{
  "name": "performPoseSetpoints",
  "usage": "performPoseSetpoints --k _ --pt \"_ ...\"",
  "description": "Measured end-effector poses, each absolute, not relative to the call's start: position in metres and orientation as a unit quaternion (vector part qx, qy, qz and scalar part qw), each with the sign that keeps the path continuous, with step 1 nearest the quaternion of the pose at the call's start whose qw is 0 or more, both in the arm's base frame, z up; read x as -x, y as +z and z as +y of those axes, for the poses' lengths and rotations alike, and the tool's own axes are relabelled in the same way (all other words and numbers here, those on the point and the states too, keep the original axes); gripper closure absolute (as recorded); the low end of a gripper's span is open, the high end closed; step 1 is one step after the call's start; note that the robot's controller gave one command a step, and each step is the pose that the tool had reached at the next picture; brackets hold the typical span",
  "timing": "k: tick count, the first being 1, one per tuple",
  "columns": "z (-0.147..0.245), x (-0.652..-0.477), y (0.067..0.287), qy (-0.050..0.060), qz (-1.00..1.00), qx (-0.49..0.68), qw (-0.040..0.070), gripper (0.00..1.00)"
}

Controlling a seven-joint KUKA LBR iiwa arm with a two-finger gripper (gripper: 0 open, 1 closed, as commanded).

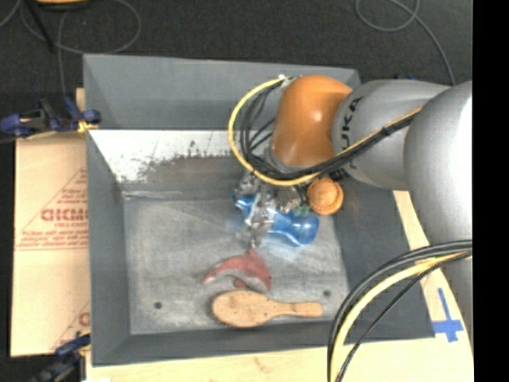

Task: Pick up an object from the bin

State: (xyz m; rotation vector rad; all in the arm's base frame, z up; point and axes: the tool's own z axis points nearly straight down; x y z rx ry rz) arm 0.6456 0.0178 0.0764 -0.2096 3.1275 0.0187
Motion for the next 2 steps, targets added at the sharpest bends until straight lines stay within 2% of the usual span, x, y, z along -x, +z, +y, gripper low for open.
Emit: performPoseSetpoints --k 2 --pt "0.0177 -0.6444 0.0793 0.006 0.998 0.067 0.003 1.0"
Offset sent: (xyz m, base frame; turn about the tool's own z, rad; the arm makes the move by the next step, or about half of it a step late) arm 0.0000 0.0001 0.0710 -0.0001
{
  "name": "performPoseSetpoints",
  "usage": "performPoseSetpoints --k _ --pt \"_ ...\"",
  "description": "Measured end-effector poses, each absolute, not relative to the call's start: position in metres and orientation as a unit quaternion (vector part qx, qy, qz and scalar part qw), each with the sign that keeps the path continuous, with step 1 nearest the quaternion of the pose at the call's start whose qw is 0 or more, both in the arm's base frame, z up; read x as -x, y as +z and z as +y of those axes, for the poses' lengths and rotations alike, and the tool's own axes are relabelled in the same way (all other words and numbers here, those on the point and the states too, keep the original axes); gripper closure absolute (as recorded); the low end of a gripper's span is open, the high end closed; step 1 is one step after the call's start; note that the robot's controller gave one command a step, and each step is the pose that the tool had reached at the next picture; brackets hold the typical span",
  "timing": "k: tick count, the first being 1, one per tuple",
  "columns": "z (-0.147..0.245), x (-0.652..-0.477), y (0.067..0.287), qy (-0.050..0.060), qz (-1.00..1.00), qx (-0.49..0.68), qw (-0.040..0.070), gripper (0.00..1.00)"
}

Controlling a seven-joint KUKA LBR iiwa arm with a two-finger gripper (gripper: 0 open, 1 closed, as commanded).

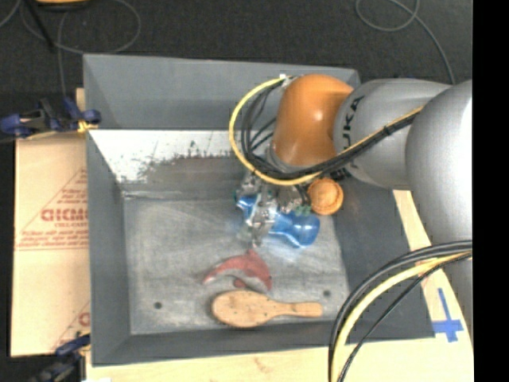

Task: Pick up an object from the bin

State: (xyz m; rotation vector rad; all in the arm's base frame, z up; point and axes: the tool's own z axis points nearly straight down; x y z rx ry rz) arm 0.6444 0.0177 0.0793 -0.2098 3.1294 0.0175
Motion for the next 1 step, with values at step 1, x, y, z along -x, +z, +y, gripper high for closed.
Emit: performPoseSetpoints --k 1 --pt "0.0153 -0.6425 0.1032 0.002 0.998 0.067 0.0 1.0"
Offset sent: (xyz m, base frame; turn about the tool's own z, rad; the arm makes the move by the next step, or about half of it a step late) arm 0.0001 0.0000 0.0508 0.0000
